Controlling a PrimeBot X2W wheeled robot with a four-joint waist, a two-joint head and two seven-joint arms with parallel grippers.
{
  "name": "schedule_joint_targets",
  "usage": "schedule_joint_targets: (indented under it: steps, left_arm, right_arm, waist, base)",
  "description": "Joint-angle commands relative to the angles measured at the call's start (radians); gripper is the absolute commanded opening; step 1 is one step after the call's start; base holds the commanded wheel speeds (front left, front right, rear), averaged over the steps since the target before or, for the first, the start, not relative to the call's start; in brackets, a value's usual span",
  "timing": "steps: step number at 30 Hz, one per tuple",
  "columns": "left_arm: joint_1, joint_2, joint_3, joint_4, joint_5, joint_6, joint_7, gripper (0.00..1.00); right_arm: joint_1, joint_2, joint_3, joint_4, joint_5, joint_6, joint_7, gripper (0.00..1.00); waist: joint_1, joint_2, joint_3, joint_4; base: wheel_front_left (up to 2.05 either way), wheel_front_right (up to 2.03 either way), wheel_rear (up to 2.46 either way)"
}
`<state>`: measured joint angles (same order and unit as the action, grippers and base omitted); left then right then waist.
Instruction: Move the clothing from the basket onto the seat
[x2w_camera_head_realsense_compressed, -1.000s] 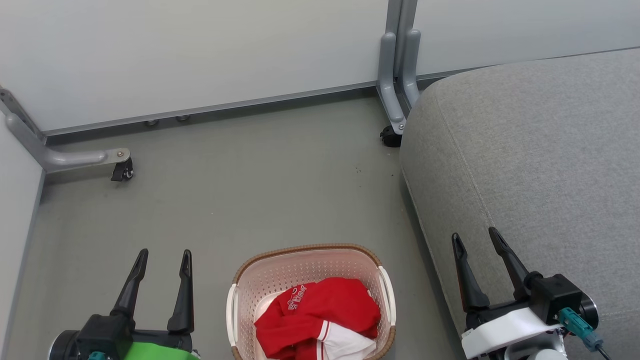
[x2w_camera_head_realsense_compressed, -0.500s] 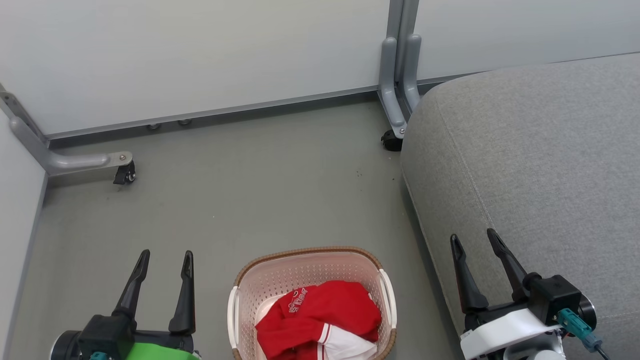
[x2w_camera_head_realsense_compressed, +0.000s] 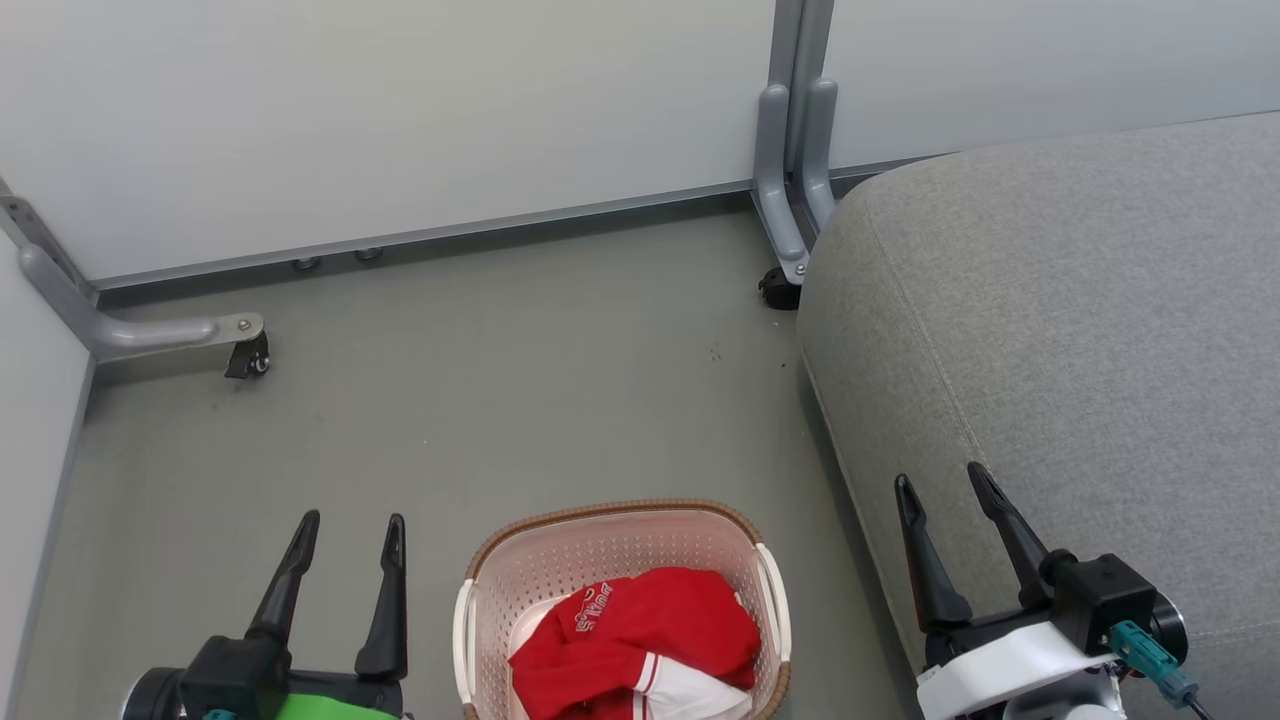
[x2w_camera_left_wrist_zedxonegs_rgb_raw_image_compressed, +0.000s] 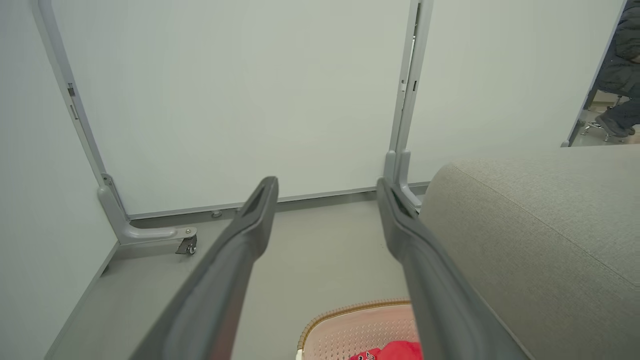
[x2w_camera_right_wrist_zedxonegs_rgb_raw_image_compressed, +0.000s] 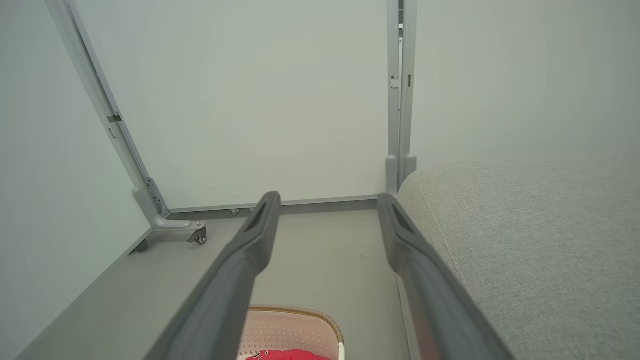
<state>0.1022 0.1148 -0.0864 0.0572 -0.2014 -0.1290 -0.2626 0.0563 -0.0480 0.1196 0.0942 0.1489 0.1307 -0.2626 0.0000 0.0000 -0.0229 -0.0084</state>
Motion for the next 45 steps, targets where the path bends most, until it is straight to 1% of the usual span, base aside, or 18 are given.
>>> schedule_joint_targets:
  steps: [1, 10, 16, 20, 23, 29, 33, 35, 39, 45]
  left_arm:
    - [0.007, 0.010, -0.009, 0.003, -0.002, -0.003, -0.003, 1.00]
    - [-0.029, 0.054, -0.125, 0.050, -0.018, -0.003, -0.002, 1.00]
    - [-0.104, 0.112, -0.229, 0.077, -0.032, -0.003, -0.002, 1.00]
    - [-0.181, 0.156, -0.321, 0.107, -0.062, -0.003, -0.002, 1.00]
    - [-0.253, 0.196, -0.418, 0.149, -0.088, -0.003, -0.002, 1.00]
    - [-0.390, 0.265, -0.609, 0.208, -0.117, -0.003, -0.002, 1.00]
    - [-0.473, 0.298, -0.689, 0.257, -0.132, -0.003, -0.002, 1.00]
    - [-0.512, 0.315, -0.727, 0.302, -0.118, -0.003, -0.002, 1.00]
    - [-0.587, 0.331, -0.787, 0.380, -0.115, -0.003, -0.002, 1.00]
    - [-0.700, 0.346, -0.903, 0.495, -0.148, -0.003, -0.002, 1.00]
  right_arm:
    - [0.007, -0.004, 0.000, 0.001, -0.002, 0.000, -0.004, 1.00]
    - [-0.008, -0.004, -0.026, -0.011, 0.011, 0.000, -0.003, 1.00]
    - [-0.049, -0.003, -0.035, -0.044, -0.005, 0.000, -0.003, 1.00]
    - [-0.092, -0.003, -0.056, -0.071, -0.010, 0.000, -0.003, 1.00]
    - [-0.122, -0.003, -0.067, -0.087, -0.006, 0.000, -0.003, 1.00]
    - [-0.165, -0.003, -0.090, -0.122, 0.037, 0.000, -0.003, 1.00]
    - [-0.189, -0.004, -0.102, -0.147, 0.046, 0.000, -0.003, 1.00]
    - [-0.199, -0.003, -0.114, -0.163, 0.057, 0.000, -0.003, 1.00]
    - [-0.215, -0.003, -0.132, -0.188, 0.070, 0.000, -0.003, 1.00]
    - [-0.237, -0.003, -0.164, -0.204, 0.103, 0.000, -0.003, 1.00]
  waist:
    - [0.0000, 0.0000, 0.003, -0.004]
    - [0.0000, 0.0000, 0.054, -0.039]
    - [0.0000, 0.0000, 0.163, -0.072]
    - [0.0000, 0.0000, 0.251, -0.087]
    - [0.0000, 0.0000, 0.313, -0.096]
    - [0.0000, 0.0000, 0.424, -0.109]
    - [0.0000, 0.0000, 0.491, -0.125]
    - [0.0000, 0.0000, 0.524, -0.134]
    - [0.0000, 0.0000, 0.591, -0.146]
    - [0.0000, 0.0000, 0.686, -0.147]
  base:
    - [0.00, 0.00, 0.00]
    - [0.00, 0.00, 0.00]
    - [0.00, 0.00, 0.00]
    - [0.00, 0.00, 0.00]
    - [0.00, 0.00, 0.00]
    - [0.00, 0.00, 0.00]
    - [0.00, 0.00, 0.00]
    - [0.00, 0.00, 0.00]
    - [0.00, 0.00, 0.00]
    - [0.00, 0.00, 0.00]
